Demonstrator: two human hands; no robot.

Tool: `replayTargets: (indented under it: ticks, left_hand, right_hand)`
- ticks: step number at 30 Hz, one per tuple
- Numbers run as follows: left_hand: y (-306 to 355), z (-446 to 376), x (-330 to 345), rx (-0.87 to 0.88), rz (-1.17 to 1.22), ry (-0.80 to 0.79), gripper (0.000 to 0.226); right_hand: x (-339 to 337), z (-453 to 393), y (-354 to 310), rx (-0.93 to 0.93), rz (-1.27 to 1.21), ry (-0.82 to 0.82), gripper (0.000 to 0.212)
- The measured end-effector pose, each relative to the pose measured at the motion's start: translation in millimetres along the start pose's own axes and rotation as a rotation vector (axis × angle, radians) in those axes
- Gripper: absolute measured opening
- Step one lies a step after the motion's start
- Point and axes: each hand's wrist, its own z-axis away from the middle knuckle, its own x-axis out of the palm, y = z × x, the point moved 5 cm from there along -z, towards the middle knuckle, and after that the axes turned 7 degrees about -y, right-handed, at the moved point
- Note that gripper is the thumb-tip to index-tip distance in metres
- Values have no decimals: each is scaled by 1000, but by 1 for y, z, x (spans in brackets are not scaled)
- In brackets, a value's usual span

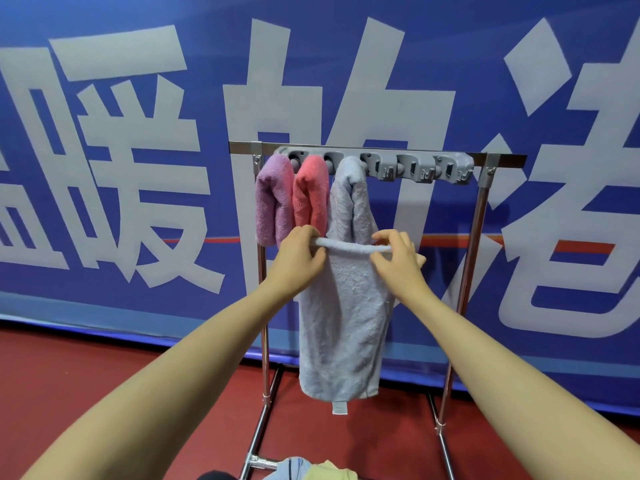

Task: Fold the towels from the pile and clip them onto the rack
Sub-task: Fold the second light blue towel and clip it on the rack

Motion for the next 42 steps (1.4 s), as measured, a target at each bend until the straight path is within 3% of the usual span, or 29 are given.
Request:
replayTargets:
  ticks: [3,9,15,17,19,21,24,28,31,33,38,42]
  left_hand:
    - [-1,1,4,9,-18,-15,15]
    - [-11,1,10,-23,-30,-1,25]
    - [-15,-4,16,-76,-84,2,37]
    - [-7,-6,15,-22,-126,13,33]
    - [3,-8,19,70,-112,-51,25]
    - [10,-7,24,114,-73,-161,33]
    - [9,-5,31,90,-7,-264,37]
    - [2,-7,34,98,-48,-328,28]
    - [-3,-6,41,107,-100,-411,31]
    - [-5,-4,46,106,-130,-439,30]
    - [-6,-2,43,137,-246,-360,9]
    - [0,-3,36,203,-383,-210,13]
  right_hand:
    - [1,0,0,21,51,-28,21]
    - [9,-1,-5,26,34,-120,6]
    - [22,-3,-12,35,-348,-145,16]
    - [28,-4,-13,65,-410,-123,5]
    - [31,-6,-6,87,-411,-88,15]
    - [31,-7,-3,99,-409,-61,4]
    - [28,-5,-4,53,-377,-52,21]
    - [28,0,-5,17,-305,-79,3]
    - [30,2,0,16,-248,-88,15]
    - [31,3,1,3,-223,-99,10]
    - [26,8,1,-39,-166,-139,4]
    - [26,10,6,-11,-170,-161,34]
